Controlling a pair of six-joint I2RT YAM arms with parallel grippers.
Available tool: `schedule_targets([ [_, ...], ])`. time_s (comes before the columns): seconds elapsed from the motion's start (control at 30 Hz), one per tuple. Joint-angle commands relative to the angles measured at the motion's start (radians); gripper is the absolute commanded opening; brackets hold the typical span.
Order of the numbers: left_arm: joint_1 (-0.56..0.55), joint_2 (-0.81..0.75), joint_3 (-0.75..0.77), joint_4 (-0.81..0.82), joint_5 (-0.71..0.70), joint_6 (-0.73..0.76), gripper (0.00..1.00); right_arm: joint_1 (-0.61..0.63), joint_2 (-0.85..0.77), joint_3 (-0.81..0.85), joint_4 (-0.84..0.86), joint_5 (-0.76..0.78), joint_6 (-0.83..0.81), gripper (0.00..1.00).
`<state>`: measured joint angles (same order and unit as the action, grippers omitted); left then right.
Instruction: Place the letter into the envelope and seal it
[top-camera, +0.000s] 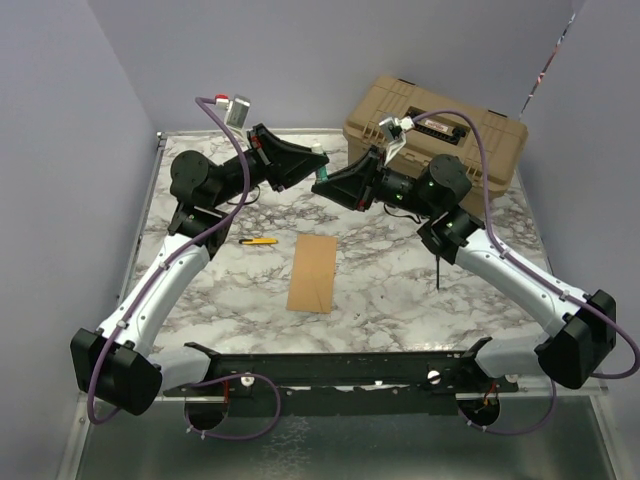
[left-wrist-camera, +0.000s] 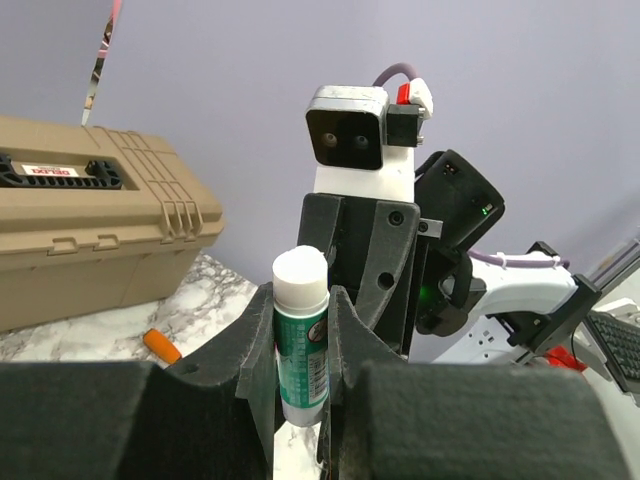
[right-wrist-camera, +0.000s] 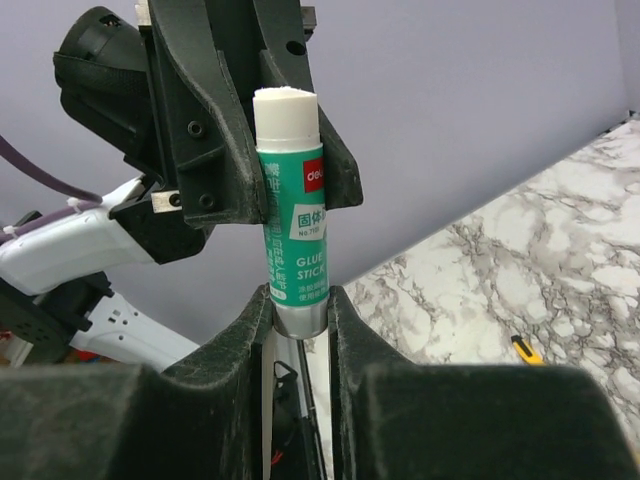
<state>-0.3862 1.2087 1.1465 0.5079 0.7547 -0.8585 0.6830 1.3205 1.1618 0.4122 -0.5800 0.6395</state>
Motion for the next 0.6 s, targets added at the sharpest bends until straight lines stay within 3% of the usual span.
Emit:
schedule_targets([
  [0.0,-0.006,-0.024,-0.003,0.045,0.019,-0.013,0.0,-0.006,0.021,-0.002,0.073,-0.04,0.037,0.15],
  [0.1,-0.007,-0.027,-0.019,0.047,0.005,-0.009,0.0,-0.009,0.031,0.011,0.046,-0.001,0.015,0.06],
  [0.2,-0.007,-0.038,-0.053,0.04,-0.091,-0.015,0.0,-0.007,0.065,0.072,-0.087,0.102,-0.121,0.01],
  [0.4,-0.008,-0.028,-0.109,-0.062,-0.364,-0.105,0.0,0.065,0.172,0.139,-0.239,0.617,-0.453,0.01],
  [0.57,-0.008,0.011,-0.007,-0.4,-0.557,-0.127,0.0,0.126,0.277,0.217,-0.256,0.913,-0.625,0.01],
])
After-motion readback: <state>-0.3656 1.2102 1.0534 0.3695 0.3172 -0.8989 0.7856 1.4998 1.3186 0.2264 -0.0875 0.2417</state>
